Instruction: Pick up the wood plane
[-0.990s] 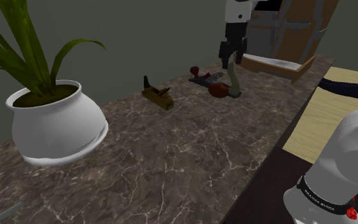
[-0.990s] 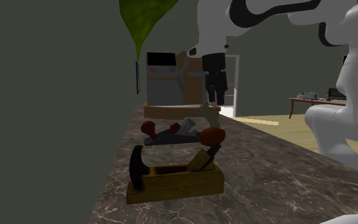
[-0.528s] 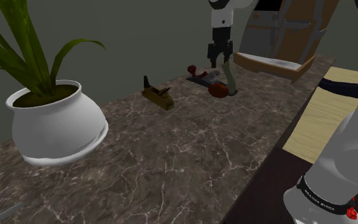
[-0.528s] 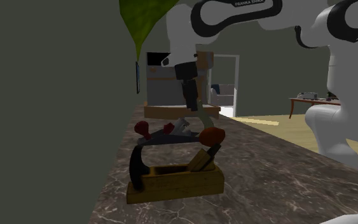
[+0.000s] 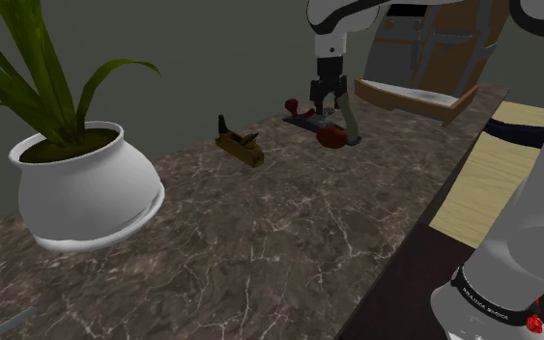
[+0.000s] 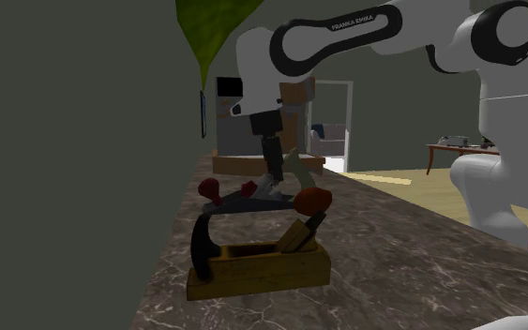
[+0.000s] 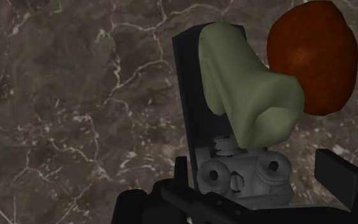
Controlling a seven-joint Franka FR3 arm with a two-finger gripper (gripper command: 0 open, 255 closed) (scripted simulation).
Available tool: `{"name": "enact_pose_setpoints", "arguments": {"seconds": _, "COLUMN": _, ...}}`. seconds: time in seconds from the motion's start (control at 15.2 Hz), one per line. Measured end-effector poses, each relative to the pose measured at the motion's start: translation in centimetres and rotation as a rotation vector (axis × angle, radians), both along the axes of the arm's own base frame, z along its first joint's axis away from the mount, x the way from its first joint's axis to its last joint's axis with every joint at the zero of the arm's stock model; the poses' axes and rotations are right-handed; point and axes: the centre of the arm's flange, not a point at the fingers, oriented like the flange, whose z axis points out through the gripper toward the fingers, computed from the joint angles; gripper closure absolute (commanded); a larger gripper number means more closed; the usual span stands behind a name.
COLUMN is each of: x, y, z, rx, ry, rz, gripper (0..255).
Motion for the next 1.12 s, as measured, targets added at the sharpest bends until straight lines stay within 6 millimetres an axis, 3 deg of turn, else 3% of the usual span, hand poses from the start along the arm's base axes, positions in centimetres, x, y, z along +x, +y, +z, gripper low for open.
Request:
{"name": "enact_pose_setpoints", "arguments": {"seconds": 0.07, "x": 0.0, "y": 0.0, "z": -0.3, "rx": 0.000, "ry": 0.000, "rz": 0.000, "gripper": 0}}
{"name": "enact_pose_setpoints", "arguments": {"seconds": 0.13, "x": 0.0, "y": 0.0, "z": -0.5, "rx": 0.000, "ry": 0.000, "rz": 0.000, "gripper": 255}}
{"name": "enact_pose_setpoints", "arguments": {"seconds": 0.79, "x": 0.0, "y": -0.1, "z": -0.6, "rx": 0.000, "ry": -0.001, "rz": 0.000, "gripper": 255}}
{"name": "enact_pose_setpoints", "arguments": {"seconds": 1.12, "x": 0.0, "y": -0.1, "z": 1.5, "rx": 0.000, "ry": 0.000, "rz": 0.000, "gripper": 255}}
